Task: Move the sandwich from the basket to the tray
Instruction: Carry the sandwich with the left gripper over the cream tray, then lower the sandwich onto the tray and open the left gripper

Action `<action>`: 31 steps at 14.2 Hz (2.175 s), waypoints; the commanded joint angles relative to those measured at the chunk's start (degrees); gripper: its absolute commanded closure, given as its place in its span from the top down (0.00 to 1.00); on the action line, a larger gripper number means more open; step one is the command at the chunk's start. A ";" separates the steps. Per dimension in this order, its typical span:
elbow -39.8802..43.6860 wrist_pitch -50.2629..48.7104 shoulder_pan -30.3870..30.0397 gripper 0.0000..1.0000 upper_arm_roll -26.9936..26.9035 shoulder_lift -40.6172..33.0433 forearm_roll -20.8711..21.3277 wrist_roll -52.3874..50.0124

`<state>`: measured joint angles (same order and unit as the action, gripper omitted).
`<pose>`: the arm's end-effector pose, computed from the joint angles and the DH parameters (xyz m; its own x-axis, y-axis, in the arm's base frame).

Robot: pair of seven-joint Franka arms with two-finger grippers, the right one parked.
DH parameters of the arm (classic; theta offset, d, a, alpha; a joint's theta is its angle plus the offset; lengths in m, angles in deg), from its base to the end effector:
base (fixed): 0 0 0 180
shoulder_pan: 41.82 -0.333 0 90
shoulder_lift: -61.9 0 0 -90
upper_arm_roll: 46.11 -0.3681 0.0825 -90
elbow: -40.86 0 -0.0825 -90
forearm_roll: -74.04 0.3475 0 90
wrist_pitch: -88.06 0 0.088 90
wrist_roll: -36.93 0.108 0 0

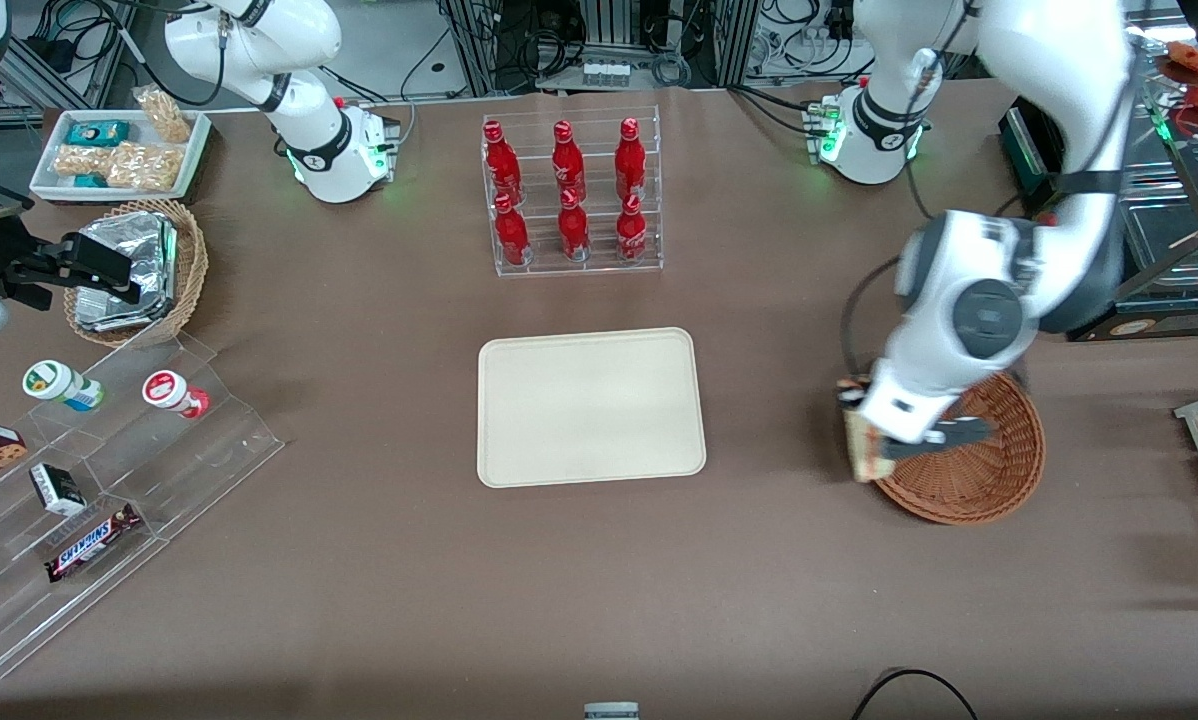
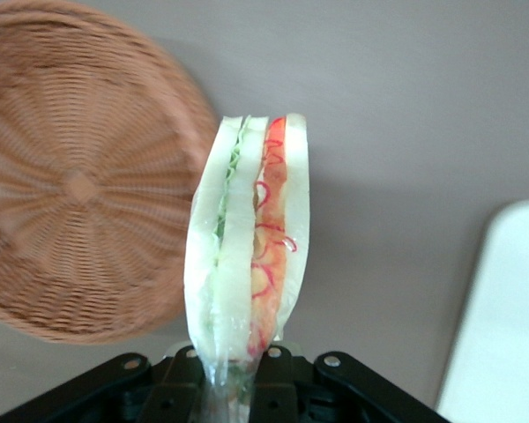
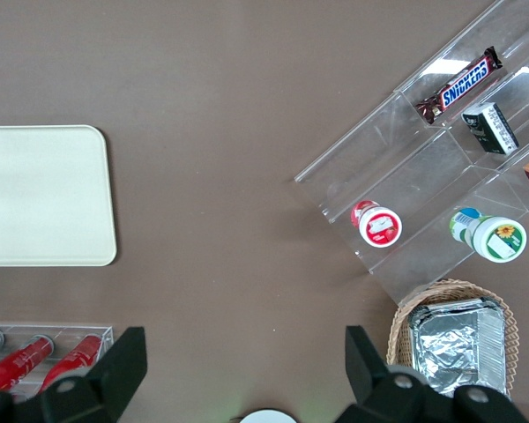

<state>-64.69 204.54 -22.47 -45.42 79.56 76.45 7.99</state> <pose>0.5656 -0.2031 0.4199 0.9866 0.1375 -0.0875 0.1302 -0.9879 -0.0844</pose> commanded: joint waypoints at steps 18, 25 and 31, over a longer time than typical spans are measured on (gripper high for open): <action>27.33 10.61 29.17 0.03 -0.34 28.66 -5.84 -29.86; 27.07 11.06 29.26 1.00 -0.43 25.78 -5.23 -34.08; 23.22 -1.57 28.99 1.00 -4.64 16.29 -4.69 -27.66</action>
<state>-37.05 206.92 6.34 -48.03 100.83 71.56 -21.84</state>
